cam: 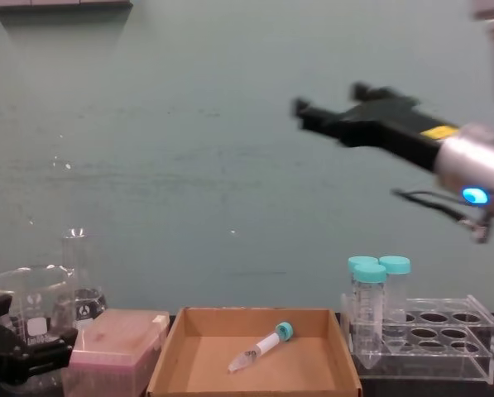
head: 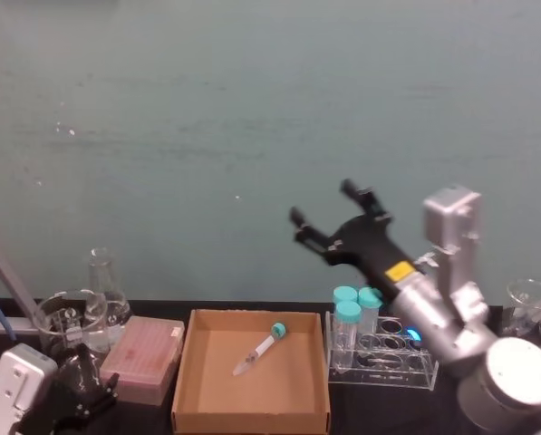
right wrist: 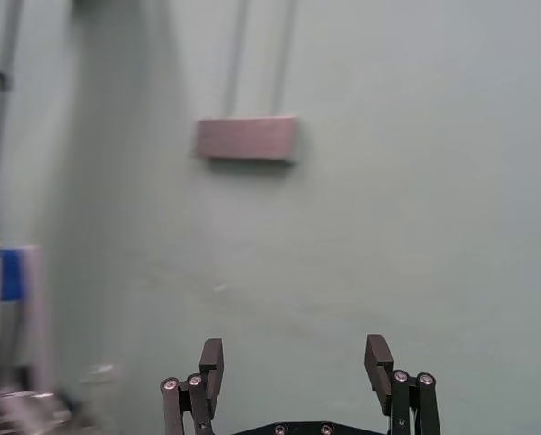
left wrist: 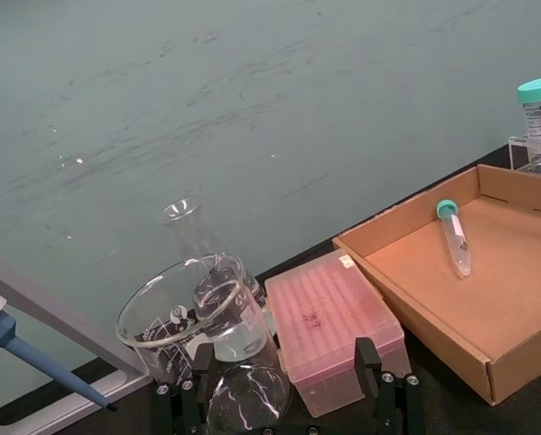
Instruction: Use the right hand to move the test tube from the test tube rack into the box.
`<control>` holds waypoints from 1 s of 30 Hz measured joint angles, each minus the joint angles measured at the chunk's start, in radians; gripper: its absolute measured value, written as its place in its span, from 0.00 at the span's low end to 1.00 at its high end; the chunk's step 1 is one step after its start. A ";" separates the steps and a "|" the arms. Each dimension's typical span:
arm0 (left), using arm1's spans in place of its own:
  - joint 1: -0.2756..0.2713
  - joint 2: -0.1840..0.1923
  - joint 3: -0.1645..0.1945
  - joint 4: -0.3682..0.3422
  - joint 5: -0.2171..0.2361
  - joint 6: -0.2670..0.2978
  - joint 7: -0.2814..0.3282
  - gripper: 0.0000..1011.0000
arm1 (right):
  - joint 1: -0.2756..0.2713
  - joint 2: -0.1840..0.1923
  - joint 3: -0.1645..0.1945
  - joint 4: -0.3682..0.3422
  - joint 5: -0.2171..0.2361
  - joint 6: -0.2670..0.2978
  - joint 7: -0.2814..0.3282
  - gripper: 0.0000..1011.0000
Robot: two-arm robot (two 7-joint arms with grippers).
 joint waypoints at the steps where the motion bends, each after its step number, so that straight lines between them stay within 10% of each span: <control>1: 0.000 0.000 0.000 0.000 0.000 0.000 0.000 0.99 | -0.031 0.013 0.023 -0.036 -0.018 -0.008 -0.040 0.99; 16: 0.000 0.000 0.000 0.000 0.000 0.000 0.000 0.99 | -0.279 0.085 0.223 -0.197 -0.130 0.194 -0.320 0.99; 30: 0.000 0.000 0.000 0.000 0.000 0.000 0.000 0.99 | -0.311 0.068 0.276 -0.212 -0.112 0.390 -0.305 0.99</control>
